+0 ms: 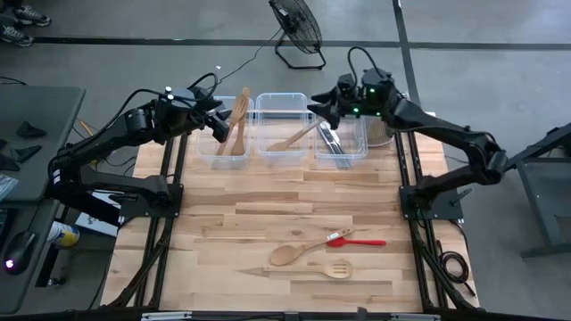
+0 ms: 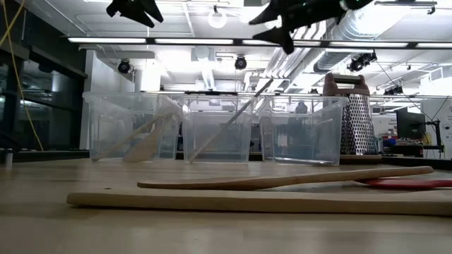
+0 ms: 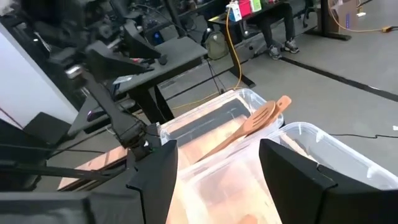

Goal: Pick & Place Kitchen Items
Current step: Put the wooden serving spoon into the left transparent bin

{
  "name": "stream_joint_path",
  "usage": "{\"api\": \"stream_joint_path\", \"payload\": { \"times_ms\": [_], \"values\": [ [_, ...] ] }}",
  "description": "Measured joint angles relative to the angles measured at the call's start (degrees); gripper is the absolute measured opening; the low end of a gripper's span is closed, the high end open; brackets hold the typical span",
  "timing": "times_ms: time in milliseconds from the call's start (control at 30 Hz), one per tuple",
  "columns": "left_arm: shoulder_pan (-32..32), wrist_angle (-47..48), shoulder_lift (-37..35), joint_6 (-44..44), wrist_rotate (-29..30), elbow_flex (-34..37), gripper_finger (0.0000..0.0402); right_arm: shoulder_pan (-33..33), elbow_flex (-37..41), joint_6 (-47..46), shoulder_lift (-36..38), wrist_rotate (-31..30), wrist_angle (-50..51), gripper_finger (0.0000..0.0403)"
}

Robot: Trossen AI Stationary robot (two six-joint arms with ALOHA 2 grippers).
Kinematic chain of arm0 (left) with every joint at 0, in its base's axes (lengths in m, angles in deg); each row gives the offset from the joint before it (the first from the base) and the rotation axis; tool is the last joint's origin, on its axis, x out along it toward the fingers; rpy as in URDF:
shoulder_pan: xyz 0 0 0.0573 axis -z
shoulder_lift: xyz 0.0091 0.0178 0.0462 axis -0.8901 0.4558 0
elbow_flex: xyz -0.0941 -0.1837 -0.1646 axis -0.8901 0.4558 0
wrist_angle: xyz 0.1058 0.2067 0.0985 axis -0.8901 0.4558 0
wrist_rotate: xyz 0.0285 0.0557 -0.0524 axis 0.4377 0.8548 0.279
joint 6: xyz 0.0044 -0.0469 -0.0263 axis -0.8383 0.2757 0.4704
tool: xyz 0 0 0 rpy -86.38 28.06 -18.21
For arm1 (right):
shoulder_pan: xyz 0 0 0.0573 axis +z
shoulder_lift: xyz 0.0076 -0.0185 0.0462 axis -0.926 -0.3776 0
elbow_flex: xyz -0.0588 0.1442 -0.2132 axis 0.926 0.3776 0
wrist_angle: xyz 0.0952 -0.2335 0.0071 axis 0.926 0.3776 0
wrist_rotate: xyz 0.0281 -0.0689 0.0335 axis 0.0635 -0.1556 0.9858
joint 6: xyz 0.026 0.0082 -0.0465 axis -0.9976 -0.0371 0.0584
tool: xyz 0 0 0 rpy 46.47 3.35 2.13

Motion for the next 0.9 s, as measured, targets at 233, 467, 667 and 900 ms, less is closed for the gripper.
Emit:
{"api": "stream_joint_path", "payload": {
  "times_ms": [233, 467, 667, 900],
  "values": [
    [0.00, 0.04, 0.00, 0.05, -3.56, 0.00, 0.0200, 0.73, -0.04, 5.86, 8.34, 0.47, 16.94, 0.0220],
    [0.02, 0.75, 0.13, 0.19, -9.30, 0.02, 0.0200, 4.08, -0.04, 15.31, 13.24, 0.02, 37.31, 0.0220],
    [1.55, 1.13, 2.74, 1.40, -15.75, 0.09, 0.0200, 9.91, -0.04, 19.59, 14.47, -0.30, 49.05, 0.0220],
    [8.88, 0.84, 9.08, 5.25, -16.00, 0.09, 0.0200, 18.34, -0.04, 25.34, 14.36, -6.21, 61.53, 0.0220]
  ]
}}
